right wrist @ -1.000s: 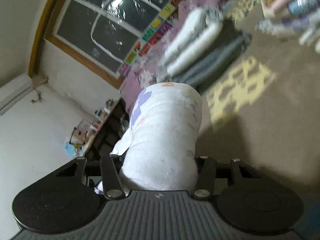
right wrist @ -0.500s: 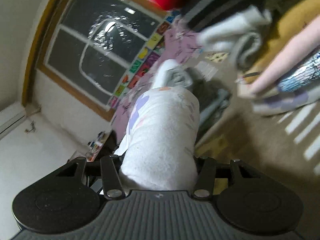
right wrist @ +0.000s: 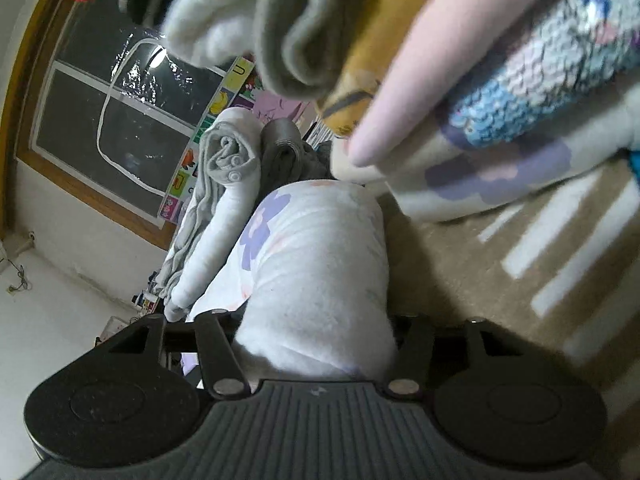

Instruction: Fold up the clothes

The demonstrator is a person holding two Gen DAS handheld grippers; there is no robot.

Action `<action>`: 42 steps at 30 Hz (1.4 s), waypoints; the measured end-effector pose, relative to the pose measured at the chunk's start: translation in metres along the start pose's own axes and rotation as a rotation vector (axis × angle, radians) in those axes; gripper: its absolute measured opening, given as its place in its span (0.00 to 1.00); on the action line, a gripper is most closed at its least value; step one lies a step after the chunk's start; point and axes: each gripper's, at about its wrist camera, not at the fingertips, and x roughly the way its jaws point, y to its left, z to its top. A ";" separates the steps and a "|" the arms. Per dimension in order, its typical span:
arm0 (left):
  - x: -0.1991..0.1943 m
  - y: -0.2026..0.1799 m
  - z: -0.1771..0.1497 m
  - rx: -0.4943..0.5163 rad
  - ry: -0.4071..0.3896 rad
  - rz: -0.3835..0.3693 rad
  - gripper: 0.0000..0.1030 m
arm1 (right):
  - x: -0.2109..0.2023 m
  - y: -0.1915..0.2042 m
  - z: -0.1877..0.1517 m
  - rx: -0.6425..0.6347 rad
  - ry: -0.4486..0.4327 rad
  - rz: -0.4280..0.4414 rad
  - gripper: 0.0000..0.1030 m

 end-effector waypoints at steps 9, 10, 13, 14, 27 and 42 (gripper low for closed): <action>-0.058 -0.024 -0.029 0.088 -0.051 0.089 0.74 | -0.077 0.031 -0.019 -0.084 -0.039 -0.054 0.77; -0.065 -0.028 -0.035 0.111 -0.056 0.106 0.76 | -0.086 0.035 -0.024 -0.100 -0.033 -0.058 0.78; -0.082 -0.039 -0.055 0.179 -0.053 0.172 0.85 | -0.104 0.050 -0.036 -0.186 0.008 -0.107 0.83; -0.086 -0.043 -0.061 0.199 -0.047 0.191 0.85 | -0.111 0.057 -0.040 -0.226 0.014 -0.130 0.87; -0.118 -0.157 -0.128 0.659 -0.116 0.587 1.00 | -0.183 0.132 -0.062 -0.640 -0.001 -0.373 1.00; -0.116 -0.203 -0.149 0.626 -0.168 0.569 1.00 | -0.215 0.131 -0.049 -0.741 -0.019 -0.455 1.00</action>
